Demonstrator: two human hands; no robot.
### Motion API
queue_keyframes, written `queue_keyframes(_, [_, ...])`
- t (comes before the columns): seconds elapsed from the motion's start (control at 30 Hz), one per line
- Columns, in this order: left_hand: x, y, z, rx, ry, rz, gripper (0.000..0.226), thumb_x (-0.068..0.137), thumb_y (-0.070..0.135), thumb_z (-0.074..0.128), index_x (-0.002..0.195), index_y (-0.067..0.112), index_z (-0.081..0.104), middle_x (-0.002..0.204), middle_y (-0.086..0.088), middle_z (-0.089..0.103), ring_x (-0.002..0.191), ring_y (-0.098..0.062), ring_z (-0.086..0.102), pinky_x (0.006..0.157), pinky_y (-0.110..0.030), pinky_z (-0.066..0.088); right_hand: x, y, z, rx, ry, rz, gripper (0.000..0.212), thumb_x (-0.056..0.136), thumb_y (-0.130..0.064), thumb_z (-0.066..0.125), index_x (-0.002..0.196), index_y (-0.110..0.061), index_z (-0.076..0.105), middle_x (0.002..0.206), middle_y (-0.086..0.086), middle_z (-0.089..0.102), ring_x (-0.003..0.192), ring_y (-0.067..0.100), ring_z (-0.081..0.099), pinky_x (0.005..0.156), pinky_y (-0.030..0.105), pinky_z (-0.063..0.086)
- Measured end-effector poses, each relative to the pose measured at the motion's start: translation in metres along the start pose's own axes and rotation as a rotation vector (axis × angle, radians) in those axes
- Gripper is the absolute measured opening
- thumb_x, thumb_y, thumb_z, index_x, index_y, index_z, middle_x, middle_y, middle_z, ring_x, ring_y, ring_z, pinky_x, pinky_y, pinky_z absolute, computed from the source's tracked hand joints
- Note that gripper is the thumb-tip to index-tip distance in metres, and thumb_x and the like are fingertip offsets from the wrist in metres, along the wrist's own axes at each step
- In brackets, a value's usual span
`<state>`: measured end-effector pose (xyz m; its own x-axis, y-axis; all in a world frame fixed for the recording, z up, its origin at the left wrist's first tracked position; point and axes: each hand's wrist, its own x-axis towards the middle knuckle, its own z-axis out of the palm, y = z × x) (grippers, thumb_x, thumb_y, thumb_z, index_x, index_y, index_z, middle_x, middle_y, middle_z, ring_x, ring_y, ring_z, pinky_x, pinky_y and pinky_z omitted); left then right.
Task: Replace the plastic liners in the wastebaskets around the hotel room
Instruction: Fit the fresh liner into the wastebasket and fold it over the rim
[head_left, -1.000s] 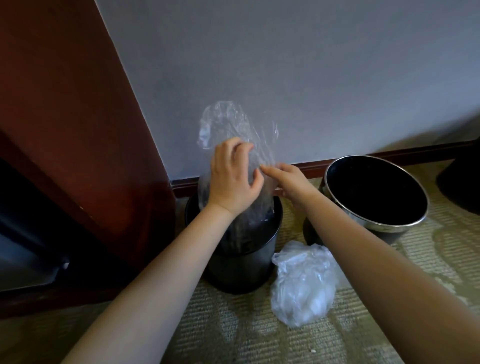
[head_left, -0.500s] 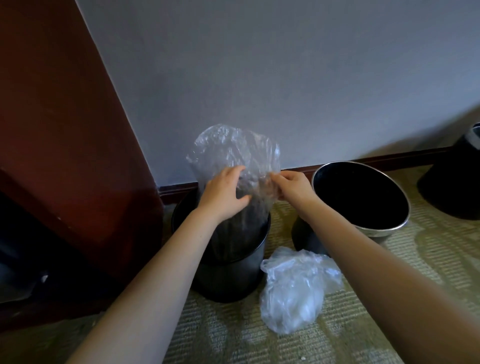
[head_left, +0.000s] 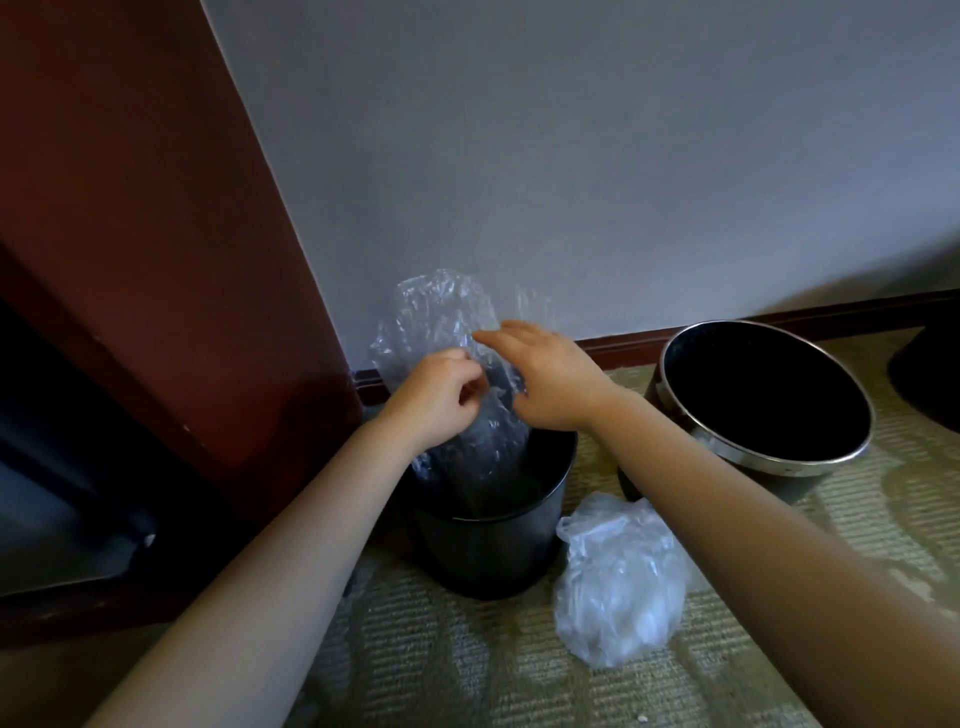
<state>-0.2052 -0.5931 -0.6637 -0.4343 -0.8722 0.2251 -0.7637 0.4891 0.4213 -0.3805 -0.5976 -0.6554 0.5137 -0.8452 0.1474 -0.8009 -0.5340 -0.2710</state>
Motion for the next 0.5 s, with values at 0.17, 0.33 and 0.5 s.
queue_keyframes(0.17, [-0.018, -0.011, -0.014, 0.048, -0.044, 0.107, 0.014, 0.073, -0.002, 0.061, 0.077, 0.008, 0.069, 0.078, 0.006, 0.05, 0.068, -0.012, 0.05, 0.066, -0.021, 0.039, 0.009, -0.001, 0.016, -0.335, -0.22, 0.008, 0.085, 0.083, -0.023, 0.062, 0.154, -0.028, 0.015, 0.142, 0.004, 0.044, 0.134, 0.024, 0.035, 0.107, 0.039, 0.03])
queue_keyframes(0.33, [-0.034, -0.032, -0.027, 0.141, -0.028, 0.039, 0.014, 0.067, -0.001, 0.057, 0.067, 0.013, 0.053, 0.072, 0.005, 0.044, 0.063, -0.017, 0.046, 0.059, -0.027, 0.036, 0.011, -0.002, 0.025, -0.455, -0.254, 0.035, 0.038, 0.088, -0.028, 0.057, 0.126, -0.027, 0.057, 0.127, 0.005, 0.05, 0.123, 0.027, 0.041, 0.096, 0.037, 0.035])
queue_keyframes(0.5, [-0.037, -0.039, -0.033, 0.266, -0.222, -0.198, 0.02, 0.073, 0.029, 0.066, 0.09, 0.021, 0.057, 0.098, 0.002, 0.056, 0.097, -0.021, 0.054, 0.082, -0.034, 0.045, 0.006, 0.004, 0.017, -0.251, -0.157, 0.105, 0.004, 0.084, -0.023, 0.059, 0.083, -0.025, 0.055, 0.099, 0.0, 0.045, 0.103, 0.023, 0.046, 0.078, 0.033, 0.034])
